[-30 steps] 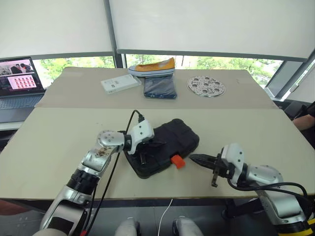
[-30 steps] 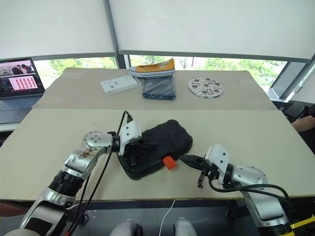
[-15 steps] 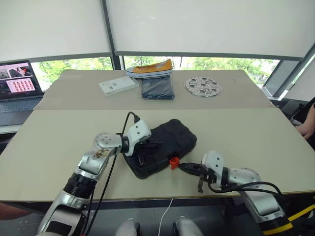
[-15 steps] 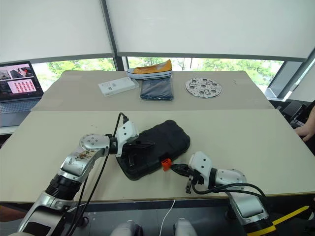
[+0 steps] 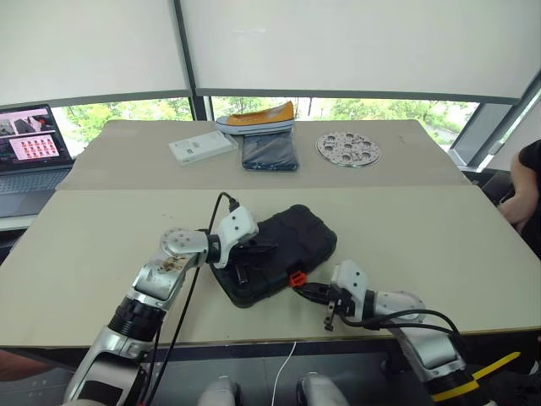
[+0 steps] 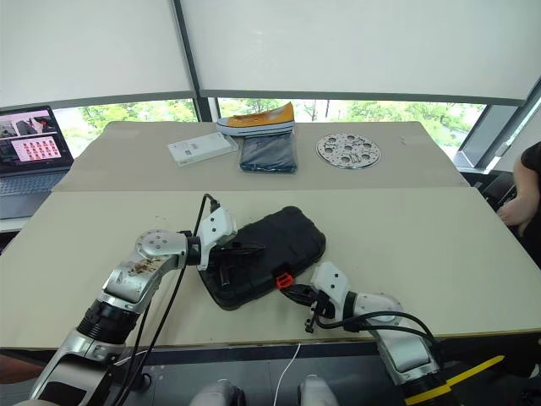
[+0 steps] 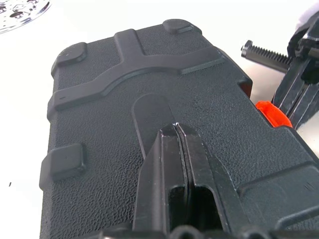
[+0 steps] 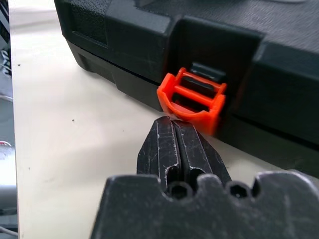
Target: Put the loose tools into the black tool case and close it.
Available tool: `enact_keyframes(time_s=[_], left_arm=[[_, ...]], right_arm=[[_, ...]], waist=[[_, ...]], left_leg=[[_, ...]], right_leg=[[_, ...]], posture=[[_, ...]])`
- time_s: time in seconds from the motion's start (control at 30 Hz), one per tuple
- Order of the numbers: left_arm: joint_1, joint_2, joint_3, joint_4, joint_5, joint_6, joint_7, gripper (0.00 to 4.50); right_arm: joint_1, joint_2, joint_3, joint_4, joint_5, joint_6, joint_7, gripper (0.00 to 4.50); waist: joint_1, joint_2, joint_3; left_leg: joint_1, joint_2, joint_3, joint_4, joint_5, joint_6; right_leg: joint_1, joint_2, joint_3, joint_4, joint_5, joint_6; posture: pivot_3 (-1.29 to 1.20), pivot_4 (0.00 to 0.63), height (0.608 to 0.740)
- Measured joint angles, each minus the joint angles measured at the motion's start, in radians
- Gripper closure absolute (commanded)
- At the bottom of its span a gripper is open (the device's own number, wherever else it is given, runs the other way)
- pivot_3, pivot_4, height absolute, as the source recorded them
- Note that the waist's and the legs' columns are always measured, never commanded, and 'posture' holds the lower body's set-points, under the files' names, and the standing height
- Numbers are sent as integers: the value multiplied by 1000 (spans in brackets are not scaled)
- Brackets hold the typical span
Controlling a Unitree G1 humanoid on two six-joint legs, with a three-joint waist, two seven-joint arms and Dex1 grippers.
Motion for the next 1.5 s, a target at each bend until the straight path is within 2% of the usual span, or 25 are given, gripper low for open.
enact_keyframes(time_s=[0.27, 0.53, 0.87, 1.1, 1.23, 1.33, 1.37, 1.4, 1.5], left_arm=[[1, 8, 0, 0, 0, 1, 0, 4450], [4, 8, -2, 6, 1, 1, 2, 4450], [8, -2, -2, 10, 1, 1, 2, 4450], [13, -13, -1, 10, 0, -5, 5, 4450], [43, -57, 79, 3, -59, 27, 48, 3495], [89, -22, 133, -39, -128, 28, 19, 2446], [112, 6, 151, -55, -152, 17, -12, 1976], [137, 38, 175, -66, -173, 0, -42, 1771], [230, 116, 277, -71, -216, -39, -88, 673]], right_arm=[[-12, 24, 0, 29, -22, -36, -7, 4500], [0, -30, -40, -13, -20, -80, 1, 4500], [-21, -30, -87, -51, 22, -79, 10, 4500], [17, -57, -91, -109, 71, -67, 36, 4500], [72, -119, -129, -132, 106, -38, 68, 4500], [119, -167, -189, -172, 171, -3, 89, 3740], [136, -183, -212, -180, 178, -2, 97, 3219], [154, -201, -236, -182, 178, -3, 102, 3038], [194, -236, -309, -166, 178, -48, 122, 1965]], waist=[[-3, 0, 0], [-3, 0, 0], [-1, 0, 0], [4, 1, -1], [4, 1, -1], [0, 0, 0], [-2, -1, 1], [-2, -1, 1], [1, -2, 3]], left_leg=[[0, 0, 0, 0, 0, 0], [0, 0, 0, 0, 0, 0], [1, 0, -1, 0, 0, 0], [0, -1, -2, -1, 0, 0], [-1, 0, -3, -2, 0, 0], [-2, 0, -3, -2, 0, 0], [-1, 0, -3, -4, 0, 0], [-1, 0, -3, -6, 0, 0], [-1, 0, -3, -8, 0, 0]], right_leg=[[-1, 1, 1, 0, 1, -2], [-1, 1, 1, 0, 1, -2], [-1, 1, 1, -1, 1, -2], [0, 1, 1, -2, 1, -2], [-1, 0, 2, -2, 1, -2], [-3, 1, 2, -2, 1, -2], [-3, 1, 2, -2, 1, -2], [-4, 1, 2, -3, 0, -3], [-5, 1, 1, -3, -1, -4]], posture=[[0, 150, 740], [0, 150, 740], [0, 150, 740], [0, 150, 740], [0, 150, 740], [0, 150, 740], [0, 150, 740], [0, 150, 740], [0, 150, 740]])
